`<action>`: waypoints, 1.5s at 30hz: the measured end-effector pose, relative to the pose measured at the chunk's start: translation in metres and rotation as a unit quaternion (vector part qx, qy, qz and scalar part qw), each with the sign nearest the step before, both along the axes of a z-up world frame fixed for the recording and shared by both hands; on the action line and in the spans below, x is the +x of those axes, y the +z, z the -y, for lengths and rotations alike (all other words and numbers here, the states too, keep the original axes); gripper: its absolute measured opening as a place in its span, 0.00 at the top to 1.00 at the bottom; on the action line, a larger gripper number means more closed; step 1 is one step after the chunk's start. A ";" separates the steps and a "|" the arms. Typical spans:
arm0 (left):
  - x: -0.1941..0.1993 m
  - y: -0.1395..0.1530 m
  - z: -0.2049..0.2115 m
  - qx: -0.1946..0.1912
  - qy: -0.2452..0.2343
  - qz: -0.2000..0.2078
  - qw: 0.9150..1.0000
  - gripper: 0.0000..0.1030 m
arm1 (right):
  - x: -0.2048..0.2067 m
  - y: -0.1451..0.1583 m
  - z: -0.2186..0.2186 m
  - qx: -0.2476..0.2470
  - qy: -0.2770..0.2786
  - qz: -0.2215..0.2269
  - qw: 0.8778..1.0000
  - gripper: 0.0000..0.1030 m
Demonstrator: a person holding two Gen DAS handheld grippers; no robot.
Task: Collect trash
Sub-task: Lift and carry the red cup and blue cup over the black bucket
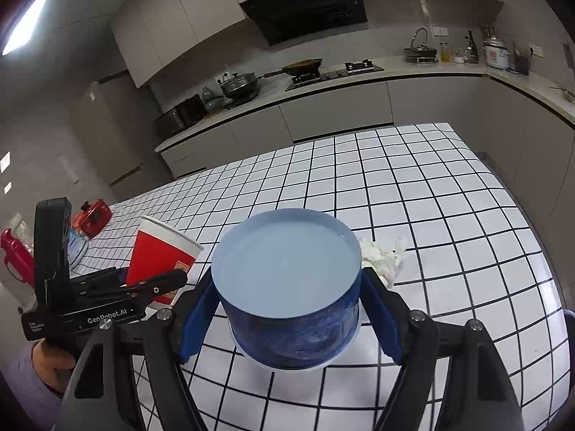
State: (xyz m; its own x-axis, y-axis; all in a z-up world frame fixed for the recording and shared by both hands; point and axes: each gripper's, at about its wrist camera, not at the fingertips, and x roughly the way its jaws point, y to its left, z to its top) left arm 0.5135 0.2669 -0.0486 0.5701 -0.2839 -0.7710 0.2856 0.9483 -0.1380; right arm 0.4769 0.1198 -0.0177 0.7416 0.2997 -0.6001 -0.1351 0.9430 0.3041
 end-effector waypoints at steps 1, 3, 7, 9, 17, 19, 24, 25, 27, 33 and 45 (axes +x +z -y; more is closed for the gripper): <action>-0.004 0.001 0.003 0.000 0.005 0.001 1.000 0.45 | -0.002 0.000 0.003 0.001 0.004 0.001 1.000 0.24; -0.014 0.003 0.010 -0.003 0.016 0.005 1.000 0.45 | -0.007 0.001 0.010 0.004 0.014 0.001 1.000 0.24; -0.035 0.005 0.029 -0.008 0.031 0.010 0.999 0.45 | -0.019 0.001 0.026 0.002 0.033 -0.001 0.999 0.24; -0.043 0.006 0.036 -0.013 0.034 0.010 0.999 0.45 | -0.025 0.001 0.033 -0.001 0.038 0.000 0.999 0.24; -0.064 0.005 0.067 -0.016 0.000 0.000 1.000 0.45 | -0.060 -0.003 0.061 -0.005 0.011 -0.003 1.000 0.24; -0.066 0.002 0.076 -0.020 -0.017 -0.006 1.000 0.45 | -0.070 -0.006 0.070 -0.004 -0.008 -0.008 1.000 0.24; -0.077 -0.001 0.103 -0.034 -0.053 -0.016 0.998 0.45 | -0.097 -0.012 0.097 -0.013 -0.054 -0.028 0.998 0.24; -0.079 -0.001 0.110 -0.039 -0.061 -0.021 0.997 0.45 | -0.103 -0.013 0.106 -0.014 -0.064 -0.032 0.997 0.24; -0.085 0.000 0.128 -0.041 -0.077 -0.022 0.996 0.45 | -0.117 -0.012 0.127 -0.006 -0.087 -0.033 0.996 0.24; -0.102 0.008 0.205 -0.047 -0.140 -0.017 0.989 0.45 | -0.153 -0.009 0.211 0.001 -0.159 -0.024 0.987 0.24; -0.126 -0.019 0.390 -0.052 -0.177 -0.057 0.981 0.45 | -0.191 -0.055 0.407 -0.015 -0.191 -0.078 0.978 0.24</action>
State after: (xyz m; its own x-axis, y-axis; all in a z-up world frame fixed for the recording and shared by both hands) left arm 0.3872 -0.1232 -0.0678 0.3337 -0.5295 -0.7799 0.5724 0.7712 -0.2787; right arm 0.2862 -0.2874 -0.0730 0.6952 -0.0017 -0.7188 0.2750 0.9245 0.2638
